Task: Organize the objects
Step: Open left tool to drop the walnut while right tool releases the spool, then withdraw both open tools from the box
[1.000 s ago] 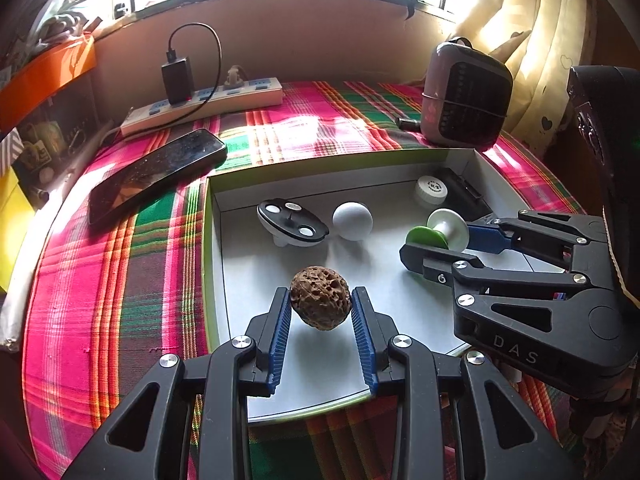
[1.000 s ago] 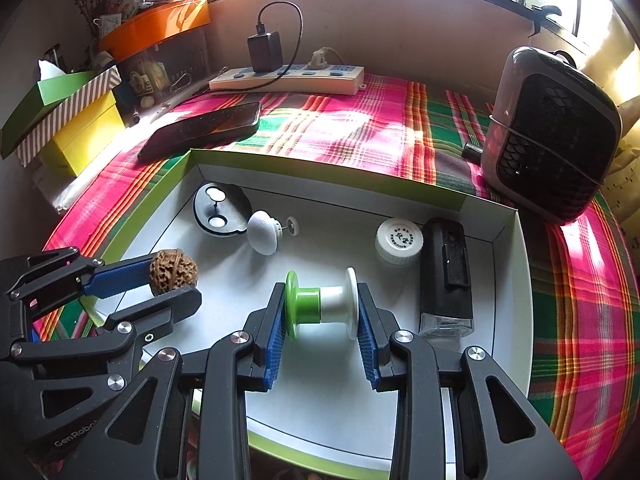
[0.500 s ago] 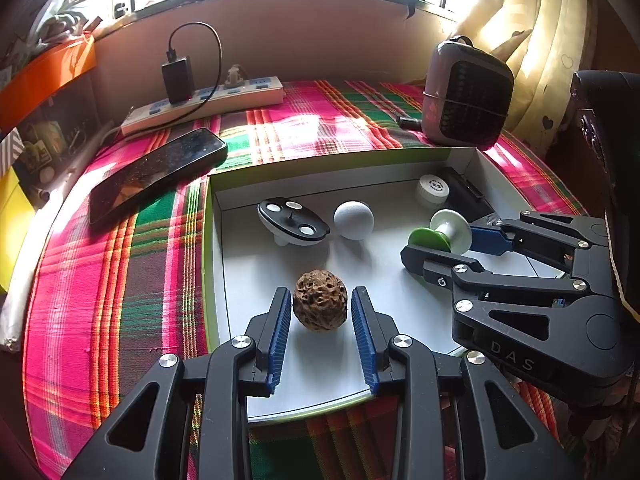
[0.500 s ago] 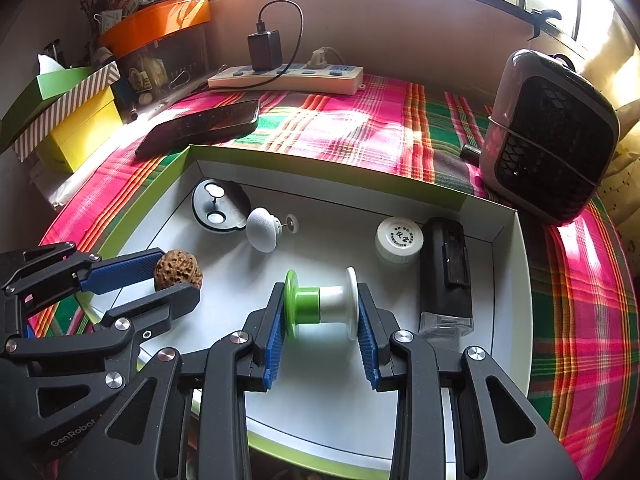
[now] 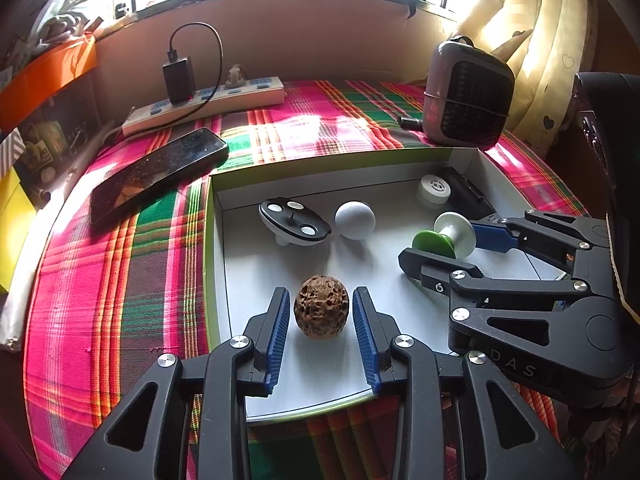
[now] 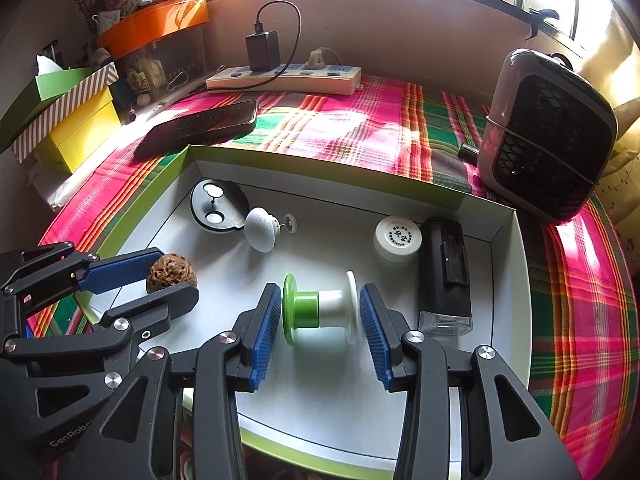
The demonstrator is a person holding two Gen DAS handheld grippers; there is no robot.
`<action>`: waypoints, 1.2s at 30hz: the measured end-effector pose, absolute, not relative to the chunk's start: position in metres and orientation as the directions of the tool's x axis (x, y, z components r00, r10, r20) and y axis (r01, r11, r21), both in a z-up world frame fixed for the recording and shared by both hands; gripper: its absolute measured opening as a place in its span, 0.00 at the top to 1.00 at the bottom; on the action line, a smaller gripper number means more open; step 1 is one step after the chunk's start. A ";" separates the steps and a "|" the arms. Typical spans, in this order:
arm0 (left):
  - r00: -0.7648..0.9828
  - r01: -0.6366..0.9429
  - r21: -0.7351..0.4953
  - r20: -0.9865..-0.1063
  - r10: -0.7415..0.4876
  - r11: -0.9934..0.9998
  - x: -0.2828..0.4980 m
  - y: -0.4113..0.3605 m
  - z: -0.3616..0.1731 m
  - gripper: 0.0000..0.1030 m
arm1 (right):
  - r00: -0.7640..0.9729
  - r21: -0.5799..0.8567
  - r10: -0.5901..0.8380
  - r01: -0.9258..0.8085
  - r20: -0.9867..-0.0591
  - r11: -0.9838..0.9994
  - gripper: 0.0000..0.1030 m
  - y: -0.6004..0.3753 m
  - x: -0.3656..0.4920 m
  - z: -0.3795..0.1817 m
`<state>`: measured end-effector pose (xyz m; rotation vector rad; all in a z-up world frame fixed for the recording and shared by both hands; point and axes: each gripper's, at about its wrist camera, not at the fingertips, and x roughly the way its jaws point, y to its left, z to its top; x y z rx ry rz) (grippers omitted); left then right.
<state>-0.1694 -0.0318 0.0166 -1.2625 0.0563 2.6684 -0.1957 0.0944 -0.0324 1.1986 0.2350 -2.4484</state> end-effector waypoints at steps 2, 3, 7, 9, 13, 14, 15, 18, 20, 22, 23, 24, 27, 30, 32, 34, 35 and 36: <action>-0.619 -0.188 -0.049 -0.769 0.157 -0.981 -0.170 -0.033 0.016 0.68 | -0.552 0.024 -0.278 0.422 -0.786 -0.906 0.56 0.095 -0.196 -0.032; -0.620 -0.187 -0.047 -0.769 0.155 -0.981 -0.170 -0.033 0.016 0.67 | -0.553 0.023 -0.278 0.422 -0.785 -0.906 0.56 0.095 -0.196 -0.032; -0.621 -0.185 -0.050 -0.769 0.156 -0.981 -0.169 -0.033 0.017 0.66 | -0.557 0.023 -0.276 0.417 -0.783 -0.909 0.56 0.096 -0.194 -0.031; -0.620 -0.184 -0.052 -0.769 0.157 -0.982 -0.169 -0.034 0.017 0.66 | -0.560 0.023 -0.274 0.414 -0.782 -0.910 0.53 0.097 -0.194 -0.031; -0.624 -0.184 -0.047 -0.767 0.153 -0.982 -0.166 -0.031 0.020 0.63 | -0.563 0.021 -0.272 0.411 -0.780 -0.912 0.51 0.098 -0.193 -0.029; -0.624 -0.184 -0.044 -0.767 0.151 -0.982 -0.165 -0.031 0.020 0.62 | -0.565 0.021 -0.270 0.408 -0.779 -0.913 0.51 0.098 -0.193 -0.029; -0.624 -0.182 -0.045 -0.767 0.151 -0.982 -0.165 -0.031 0.020 0.61 | -0.566 0.022 -0.271 0.407 -0.779 -0.913 0.51 0.098 -0.193 -0.028; -0.626 -0.176 -0.048 -0.765 0.150 -0.983 -0.163 -0.032 0.022 0.61 | -0.570 0.029 -0.276 0.404 -0.774 -0.914 0.51 0.100 -0.190 -0.026; -0.630 -0.171 -0.047 -0.763 0.146 -0.984 -0.161 -0.033 0.024 0.60 | -0.573 0.026 -0.272 0.400 -0.773 -0.916 0.50 0.100 -0.189 -0.025; -0.634 -0.169 -0.050 -0.759 0.148 -0.984 -0.158 -0.034 0.026 0.60 | -0.577 0.025 -0.268 0.394 -0.771 -0.919 0.50 0.101 -0.187 -0.024; -0.637 -0.169 -0.049 -0.757 0.147 -0.984 -0.157 -0.034 0.028 0.60 | -0.578 0.027 -0.269 0.392 -0.770 -0.919 0.50 0.102 -0.186 -0.023; -0.639 -0.167 -0.048 -0.755 0.145 -0.985 -0.155 -0.034 0.029 0.60 | -0.579 0.028 -0.270 0.392 -0.769 -0.920 0.50 0.102 -0.185 -0.022; -0.646 -0.164 -0.050 -0.749 0.145 -0.985 -0.151 -0.035 0.033 0.60 | -0.585 0.029 -0.271 0.388 -0.765 -0.921 0.50 0.104 -0.181 -0.019; -0.651 -0.158 -0.051 -0.745 0.143 -0.986 -0.146 -0.035 0.037 0.60 | -0.594 0.030 -0.271 0.383 -0.758 -0.923 0.50 0.105 -0.175 -0.015; -0.658 -0.159 -0.051 -0.739 0.144 -0.986 -0.141 -0.036 0.040 0.60 | -0.601 0.030 -0.271 0.379 -0.752 -0.925 0.50 0.106 -0.171 -0.011; -0.664 -0.158 -0.048 -0.734 0.142 -0.986 -0.137 -0.036 0.044 0.60 | -0.607 0.032 -0.270 0.373 -0.748 -0.927 0.50 0.109 -0.167 -0.008; -0.667 -0.160 -0.051 -0.731 0.146 -0.986 -0.134 -0.036 0.045 0.60 | -0.610 0.033 -0.270 0.371 -0.745 -0.928 0.50 0.109 -0.164 -0.007; -0.668 -0.159 -0.054 -0.730 0.147 -0.986 -0.133 -0.036 0.047 0.60 | -0.613 0.033 -0.269 0.368 -0.742 -0.929 0.50 0.110 -0.162 -0.005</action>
